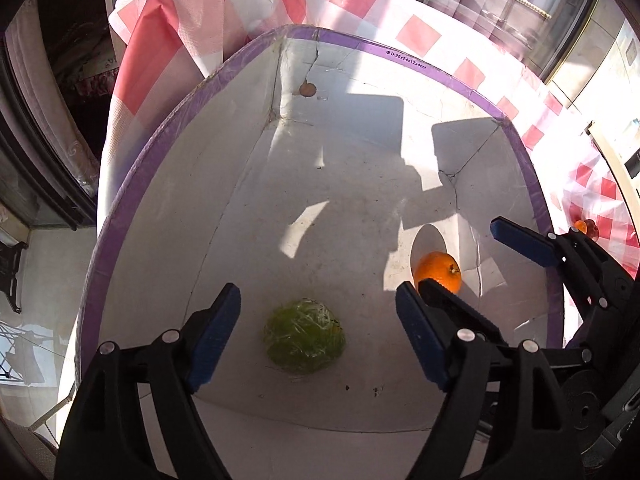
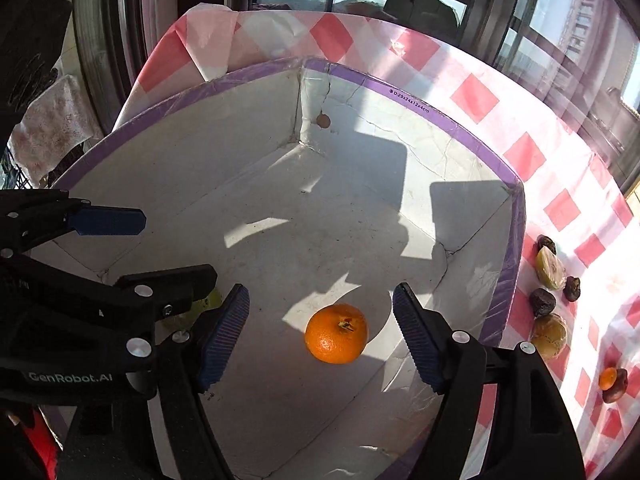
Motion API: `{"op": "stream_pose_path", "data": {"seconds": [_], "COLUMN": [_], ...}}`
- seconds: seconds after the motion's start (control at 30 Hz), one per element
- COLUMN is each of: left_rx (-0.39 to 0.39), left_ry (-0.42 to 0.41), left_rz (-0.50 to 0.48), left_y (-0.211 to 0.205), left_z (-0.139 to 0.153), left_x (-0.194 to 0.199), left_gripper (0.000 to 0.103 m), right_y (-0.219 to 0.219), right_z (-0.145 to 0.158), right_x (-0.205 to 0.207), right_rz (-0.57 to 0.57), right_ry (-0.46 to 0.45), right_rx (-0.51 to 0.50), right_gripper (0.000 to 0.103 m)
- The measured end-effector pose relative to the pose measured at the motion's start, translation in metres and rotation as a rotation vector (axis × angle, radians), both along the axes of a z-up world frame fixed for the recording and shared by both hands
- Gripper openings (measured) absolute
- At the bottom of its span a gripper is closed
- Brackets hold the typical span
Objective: Organize fruits
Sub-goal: 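Lower both fruits into the box and open both grippers, then lift both grippers out of the box back toward the fruits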
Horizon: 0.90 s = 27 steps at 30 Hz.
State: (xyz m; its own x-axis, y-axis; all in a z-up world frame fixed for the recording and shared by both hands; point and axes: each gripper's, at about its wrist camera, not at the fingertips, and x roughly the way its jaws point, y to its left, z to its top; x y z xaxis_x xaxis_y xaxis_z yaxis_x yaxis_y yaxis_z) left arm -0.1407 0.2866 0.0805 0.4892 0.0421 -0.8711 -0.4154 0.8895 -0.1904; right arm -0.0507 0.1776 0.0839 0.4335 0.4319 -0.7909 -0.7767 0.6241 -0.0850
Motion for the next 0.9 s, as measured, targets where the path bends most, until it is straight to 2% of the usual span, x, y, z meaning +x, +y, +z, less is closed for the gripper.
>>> {"op": "stream_pose_path", "data": {"seconds": [0.1, 0.17, 0.2, 0.27, 0.33, 0.4, 0.47, 0.5, 0.57, 0.67, 0.77, 0.83, 0.9], "left_rx": [0.025, 0.096, 0.148, 0.256, 0.327, 0.386, 0.453, 0.475, 0.457, 0.361, 0.262, 0.191, 0.111], "left_ry": [-0.04, -0.109, -0.153, -0.263, -0.389, -0.525, -0.641, -0.688, -0.733, -0.706, -0.576, -0.503, -0.4], "left_rz": [0.057, 0.101, 0.119, 0.128, 0.091, 0.024, -0.051, -0.096, -0.202, -0.351, -0.475, -0.482, -0.475], "left_y": [0.003, -0.002, -0.007, -0.023, -0.047, -0.078, -0.115, -0.135, -0.169, -0.216, -0.253, -0.26, -0.256], "left_z": [0.007, 0.018, 0.025, 0.041, 0.057, 0.074, 0.086, 0.09, 0.091, 0.075, 0.033, 0.0, -0.029], "left_x": [-0.001, -0.01, -0.014, -0.023, -0.032, -0.037, -0.04, -0.036, -0.024, 0.004, 0.045, 0.066, 0.081], "left_gripper": [0.08, 0.082, 0.086, 0.093, 0.098, 0.101, 0.101, 0.101, 0.101, 0.101, 0.101, 0.101, 0.101], "right_y": [-0.012, -0.028, -0.04, -0.074, -0.114, -0.154, -0.186, -0.199, -0.226, -0.262, -0.278, -0.284, -0.292], "right_z": [0.007, 0.016, 0.022, 0.035, 0.043, 0.041, 0.03, 0.022, 0.005, -0.015, -0.03, -0.039, -0.053], "right_x": [-0.002, -0.004, -0.005, -0.004, 0.0, 0.008, 0.023, 0.035, 0.053, 0.073, 0.09, 0.099, 0.108], "right_rz": [-0.007, -0.016, -0.029, -0.071, -0.115, -0.186, -0.302, -0.358, -0.441, -0.549, -0.588, -0.623, -0.604], "right_ry": [-0.026, -0.04, -0.054, -0.089, -0.113, -0.125, -0.116, -0.097, -0.065, -0.061, -0.032, -0.048, 0.0], "right_rx": [0.088, 0.198, 0.263, 0.431, 0.604, 0.71, 0.72, 0.695, 0.652, 0.577, 0.468, 0.372, 0.34], "right_gripper": [0.075, 0.077, 0.081, 0.086, 0.088, 0.088, 0.098, 0.098, 0.098, 0.098, 0.098, 0.098, 0.098]}}
